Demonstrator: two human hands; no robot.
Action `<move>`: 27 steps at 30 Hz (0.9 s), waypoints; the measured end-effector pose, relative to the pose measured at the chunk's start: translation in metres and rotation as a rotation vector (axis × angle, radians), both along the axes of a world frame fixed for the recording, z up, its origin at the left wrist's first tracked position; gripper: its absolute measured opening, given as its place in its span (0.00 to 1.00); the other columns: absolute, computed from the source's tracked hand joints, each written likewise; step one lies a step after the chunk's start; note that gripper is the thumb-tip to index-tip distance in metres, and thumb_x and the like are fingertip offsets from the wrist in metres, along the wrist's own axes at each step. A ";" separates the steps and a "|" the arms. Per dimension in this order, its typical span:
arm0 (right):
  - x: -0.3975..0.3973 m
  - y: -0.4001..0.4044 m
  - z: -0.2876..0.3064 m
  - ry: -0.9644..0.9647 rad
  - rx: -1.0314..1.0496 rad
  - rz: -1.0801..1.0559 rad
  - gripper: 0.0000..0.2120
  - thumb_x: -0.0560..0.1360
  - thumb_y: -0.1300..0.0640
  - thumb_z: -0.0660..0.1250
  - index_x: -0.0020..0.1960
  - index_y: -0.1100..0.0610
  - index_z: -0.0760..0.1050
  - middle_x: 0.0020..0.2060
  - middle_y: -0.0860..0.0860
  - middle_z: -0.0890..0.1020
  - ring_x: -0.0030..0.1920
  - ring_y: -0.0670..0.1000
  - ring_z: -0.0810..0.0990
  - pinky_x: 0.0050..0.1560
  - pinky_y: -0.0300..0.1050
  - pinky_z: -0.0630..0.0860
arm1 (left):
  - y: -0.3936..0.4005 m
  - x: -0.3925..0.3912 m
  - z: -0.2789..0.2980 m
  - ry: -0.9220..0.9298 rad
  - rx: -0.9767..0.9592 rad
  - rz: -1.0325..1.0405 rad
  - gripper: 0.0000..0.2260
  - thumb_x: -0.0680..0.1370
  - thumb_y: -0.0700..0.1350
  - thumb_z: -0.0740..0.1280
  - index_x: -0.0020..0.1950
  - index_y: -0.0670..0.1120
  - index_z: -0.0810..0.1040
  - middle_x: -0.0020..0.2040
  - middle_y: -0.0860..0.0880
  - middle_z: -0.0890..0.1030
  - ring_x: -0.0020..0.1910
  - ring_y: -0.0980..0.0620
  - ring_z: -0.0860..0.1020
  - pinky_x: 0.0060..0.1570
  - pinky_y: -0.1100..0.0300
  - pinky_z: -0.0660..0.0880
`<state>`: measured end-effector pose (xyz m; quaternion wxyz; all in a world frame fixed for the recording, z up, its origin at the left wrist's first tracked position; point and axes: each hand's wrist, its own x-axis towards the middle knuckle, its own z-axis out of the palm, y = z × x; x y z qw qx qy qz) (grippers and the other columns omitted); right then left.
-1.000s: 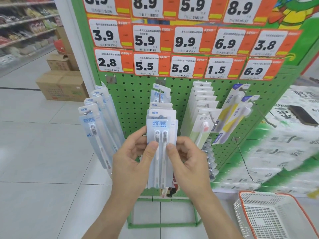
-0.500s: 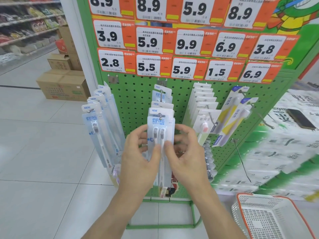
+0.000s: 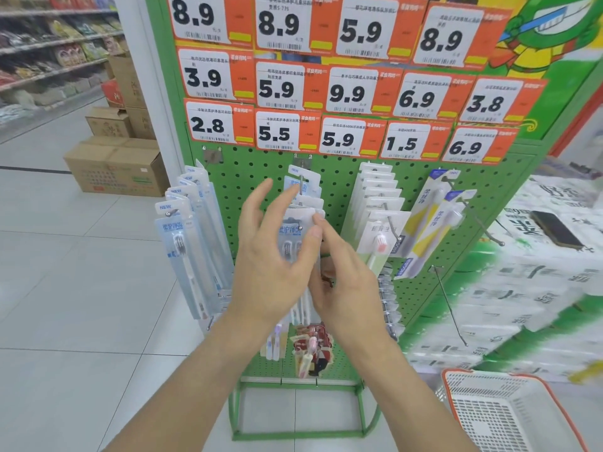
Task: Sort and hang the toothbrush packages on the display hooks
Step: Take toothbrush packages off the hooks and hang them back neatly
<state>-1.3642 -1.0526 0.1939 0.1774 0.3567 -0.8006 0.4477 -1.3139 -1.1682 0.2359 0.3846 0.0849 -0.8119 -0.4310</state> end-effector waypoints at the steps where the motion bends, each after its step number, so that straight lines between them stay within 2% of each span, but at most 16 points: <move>1: 0.000 -0.001 0.001 0.003 0.021 -0.026 0.31 0.81 0.58 0.66 0.79 0.43 0.60 0.51 0.48 0.80 0.44 0.53 0.82 0.40 0.57 0.80 | -0.003 -0.005 0.002 -0.003 -0.021 -0.013 0.21 0.80 0.52 0.68 0.73 0.56 0.72 0.78 0.54 0.62 0.77 0.60 0.60 0.67 0.80 0.54; 4: 0.002 0.000 0.010 0.032 0.061 -0.103 0.29 0.78 0.58 0.68 0.77 0.48 0.66 0.53 0.49 0.80 0.46 0.48 0.80 0.43 0.52 0.80 | -0.010 -0.017 0.003 -0.040 -0.039 -0.055 0.18 0.81 0.53 0.67 0.71 0.56 0.75 0.77 0.53 0.65 0.76 0.60 0.62 0.64 0.82 0.54; 6: 0.004 0.002 0.021 0.086 0.024 -0.146 0.23 0.77 0.62 0.68 0.72 0.53 0.72 0.55 0.49 0.79 0.50 0.44 0.77 0.48 0.44 0.77 | -0.011 -0.021 0.000 -0.038 -0.044 -0.079 0.17 0.82 0.51 0.66 0.71 0.54 0.76 0.75 0.53 0.68 0.74 0.60 0.65 0.65 0.81 0.57; 9: 0.000 0.002 0.050 0.176 -0.096 -0.185 0.16 0.77 0.68 0.66 0.64 0.59 0.77 0.54 0.52 0.79 0.54 0.47 0.78 0.55 0.33 0.73 | -0.013 -0.026 -0.006 0.021 -0.046 -0.104 0.15 0.82 0.50 0.65 0.69 0.51 0.77 0.69 0.52 0.75 0.68 0.58 0.72 0.67 0.67 0.68; 11: -0.009 -0.001 0.076 0.216 -0.088 -0.191 0.14 0.77 0.70 0.65 0.60 0.60 0.78 0.52 0.53 0.80 0.53 0.49 0.79 0.54 0.35 0.73 | -0.014 -0.028 -0.007 0.045 -0.025 -0.117 0.14 0.83 0.50 0.65 0.67 0.51 0.78 0.64 0.54 0.77 0.63 0.59 0.76 0.61 0.60 0.74; 13: -0.022 -0.009 0.104 0.186 0.004 -0.192 0.13 0.77 0.70 0.63 0.58 0.60 0.79 0.52 0.53 0.82 0.52 0.52 0.80 0.54 0.44 0.75 | -0.015 -0.029 -0.006 0.046 -0.011 -0.121 0.14 0.82 0.51 0.65 0.67 0.51 0.78 0.62 0.55 0.78 0.61 0.63 0.75 0.60 0.66 0.72; 15: -0.039 -0.022 0.127 0.080 0.146 -0.203 0.15 0.76 0.70 0.61 0.59 0.60 0.79 0.53 0.55 0.83 0.54 0.56 0.80 0.56 0.50 0.75 | -0.015 -0.029 -0.005 0.042 -0.022 -0.121 0.15 0.82 0.52 0.64 0.67 0.51 0.78 0.63 0.54 0.78 0.61 0.67 0.74 0.59 0.75 0.66; 17: -0.057 -0.038 0.140 -0.032 0.346 -0.223 0.18 0.76 0.71 0.61 0.62 0.58 0.78 0.55 0.55 0.82 0.57 0.56 0.79 0.56 0.49 0.76 | -0.016 -0.029 -0.005 0.029 -0.026 -0.128 0.14 0.82 0.51 0.64 0.67 0.51 0.78 0.62 0.53 0.78 0.61 0.69 0.72 0.58 0.78 0.64; 19: -0.072 -0.053 0.143 -0.129 0.576 -0.235 0.18 0.77 0.68 0.64 0.65 0.58 0.77 0.57 0.56 0.82 0.59 0.57 0.79 0.54 0.47 0.76 | -0.017 -0.029 -0.006 0.005 -0.018 -0.133 0.14 0.83 0.50 0.64 0.68 0.52 0.77 0.62 0.53 0.77 0.59 0.70 0.72 0.56 0.79 0.63; 21: -0.082 -0.062 0.142 -0.195 0.720 -0.239 0.16 0.77 0.65 0.67 0.65 0.58 0.78 0.58 0.56 0.83 0.57 0.57 0.81 0.51 0.46 0.76 | -0.018 -0.029 -0.006 -0.016 -0.007 -0.139 0.14 0.82 0.51 0.64 0.68 0.53 0.76 0.62 0.53 0.76 0.58 0.70 0.72 0.55 0.80 0.63; 24: -0.087 -0.065 0.139 -0.201 0.680 -0.236 0.15 0.76 0.65 0.71 0.61 0.57 0.81 0.56 0.54 0.84 0.53 0.56 0.83 0.46 0.45 0.77 | -0.020 -0.028 -0.005 -0.039 -0.002 -0.151 0.15 0.82 0.51 0.65 0.69 0.53 0.76 0.61 0.54 0.77 0.58 0.66 0.74 0.54 0.79 0.64; 27: -0.088 -0.062 0.137 -0.161 0.578 -0.231 0.13 0.73 0.65 0.73 0.56 0.54 0.84 0.53 0.53 0.85 0.44 0.53 0.82 0.40 0.42 0.72 | -0.021 -0.028 -0.004 -0.057 -0.005 -0.160 0.15 0.82 0.51 0.65 0.69 0.53 0.75 0.62 0.53 0.76 0.59 0.62 0.74 0.54 0.79 0.65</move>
